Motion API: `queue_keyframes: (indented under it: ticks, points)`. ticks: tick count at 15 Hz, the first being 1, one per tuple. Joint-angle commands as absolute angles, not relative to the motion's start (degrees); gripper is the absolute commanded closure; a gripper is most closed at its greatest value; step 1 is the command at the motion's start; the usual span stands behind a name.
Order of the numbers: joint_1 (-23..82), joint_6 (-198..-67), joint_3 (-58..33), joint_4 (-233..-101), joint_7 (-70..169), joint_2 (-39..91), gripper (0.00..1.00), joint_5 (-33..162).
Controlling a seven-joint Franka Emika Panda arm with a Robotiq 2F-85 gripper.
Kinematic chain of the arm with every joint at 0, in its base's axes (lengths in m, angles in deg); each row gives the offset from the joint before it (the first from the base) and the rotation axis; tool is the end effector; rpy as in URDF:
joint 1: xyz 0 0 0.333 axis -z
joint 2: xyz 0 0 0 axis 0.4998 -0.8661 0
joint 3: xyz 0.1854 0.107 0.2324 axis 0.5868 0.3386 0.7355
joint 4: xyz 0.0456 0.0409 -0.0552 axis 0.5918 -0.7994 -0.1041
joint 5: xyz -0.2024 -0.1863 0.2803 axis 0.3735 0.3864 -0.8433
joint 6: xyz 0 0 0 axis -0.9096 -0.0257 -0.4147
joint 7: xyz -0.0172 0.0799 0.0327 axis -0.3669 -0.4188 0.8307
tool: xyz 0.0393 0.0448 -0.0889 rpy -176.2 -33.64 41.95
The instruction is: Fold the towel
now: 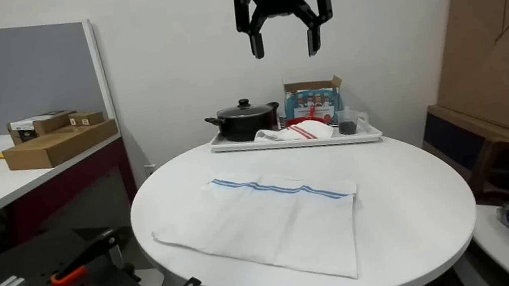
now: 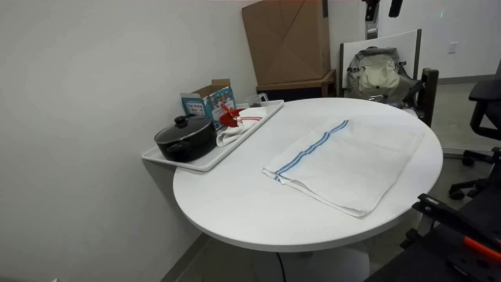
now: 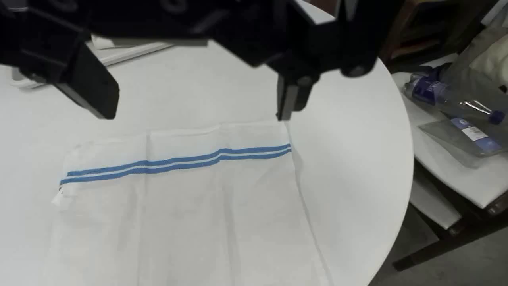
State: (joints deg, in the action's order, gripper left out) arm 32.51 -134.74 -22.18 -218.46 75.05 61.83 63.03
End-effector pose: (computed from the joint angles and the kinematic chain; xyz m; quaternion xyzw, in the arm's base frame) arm 0.4277 -0.1225 0.4154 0.9931 0.0568 0.1029 0.0035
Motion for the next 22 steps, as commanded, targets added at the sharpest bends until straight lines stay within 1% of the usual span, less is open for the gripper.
queue_keyframes:
  ticks: [1,8,12,15,17,19,22]
  points:
    - [33.3,-134.6,-21.4,-218.4,75.3,61.8,0.00,62.7]
    - [33.3,-134.6,-21.4,-218.4,75.3,61.8,0.00,62.7]
    - [33.8,-143.0,-21.6,-223.5,73.5,59.5,0.00,62.0]
    - [33.6,-151.3,-22.1,-226.3,73.7,52.6,0.00,60.5]
    - [33.8,-156.5,-22.2,-226.3,74.1,45.5,0.00,59.4]
    - [34.5,-159.5,-21.7,-224.4,74.4,38.0,0.00,57.7]
    - [37.7,-160.4,-19.9,-219.1,73.5,27.1,0.00,56.3]
